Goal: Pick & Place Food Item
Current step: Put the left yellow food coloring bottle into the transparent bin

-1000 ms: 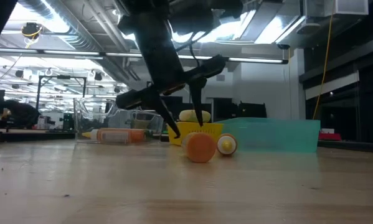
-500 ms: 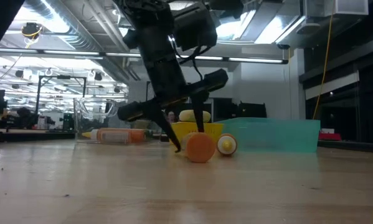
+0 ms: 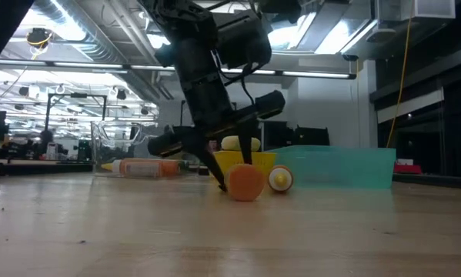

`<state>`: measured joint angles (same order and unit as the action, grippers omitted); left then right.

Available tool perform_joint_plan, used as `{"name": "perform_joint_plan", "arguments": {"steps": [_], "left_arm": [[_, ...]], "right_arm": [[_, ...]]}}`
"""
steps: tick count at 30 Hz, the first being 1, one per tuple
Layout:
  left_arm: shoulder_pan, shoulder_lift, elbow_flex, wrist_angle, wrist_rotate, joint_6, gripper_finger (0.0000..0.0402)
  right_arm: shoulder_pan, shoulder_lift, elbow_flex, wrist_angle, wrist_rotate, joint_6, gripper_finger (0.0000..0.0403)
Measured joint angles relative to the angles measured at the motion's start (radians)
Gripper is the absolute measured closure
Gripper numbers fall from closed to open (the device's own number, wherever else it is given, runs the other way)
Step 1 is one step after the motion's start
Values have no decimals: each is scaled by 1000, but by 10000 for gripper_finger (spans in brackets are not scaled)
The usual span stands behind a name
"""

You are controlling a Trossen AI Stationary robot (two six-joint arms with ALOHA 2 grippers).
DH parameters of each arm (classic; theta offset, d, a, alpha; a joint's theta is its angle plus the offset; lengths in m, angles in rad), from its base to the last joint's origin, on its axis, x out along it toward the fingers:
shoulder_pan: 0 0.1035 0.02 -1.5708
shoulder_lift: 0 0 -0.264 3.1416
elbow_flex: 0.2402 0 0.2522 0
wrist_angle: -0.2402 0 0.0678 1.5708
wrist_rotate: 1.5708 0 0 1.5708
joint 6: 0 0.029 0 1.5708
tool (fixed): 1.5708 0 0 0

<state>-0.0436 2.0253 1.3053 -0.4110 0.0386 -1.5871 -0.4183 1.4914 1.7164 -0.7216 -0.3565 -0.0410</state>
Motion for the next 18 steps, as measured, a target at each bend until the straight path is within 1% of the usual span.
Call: {"name": "perform_joint_plan", "arguments": {"steps": [5, 10, 13, 16, 18], "left_arm": [[-3, 4, 0, 8, 9, 40, 286], [-4, 4, -2, 43, -7, 79, 288], [-9, 0, -5, 120, -81, 82, 288], [-6, -45, -6, 186, -188, 119, 288], [-1, -86, -4, 183, -267, 151, 288]], "right_arm": [[0, 0, 0, -1, 0, 3, 156], [0, 0, 0, -1, 8, 5, 156], [0, 0, 0, -1, 8, 7, 156], [0, 0, 0, -1, 8, 11, 156], [0, 0, 0, -1, 13, 11, 156]]}}
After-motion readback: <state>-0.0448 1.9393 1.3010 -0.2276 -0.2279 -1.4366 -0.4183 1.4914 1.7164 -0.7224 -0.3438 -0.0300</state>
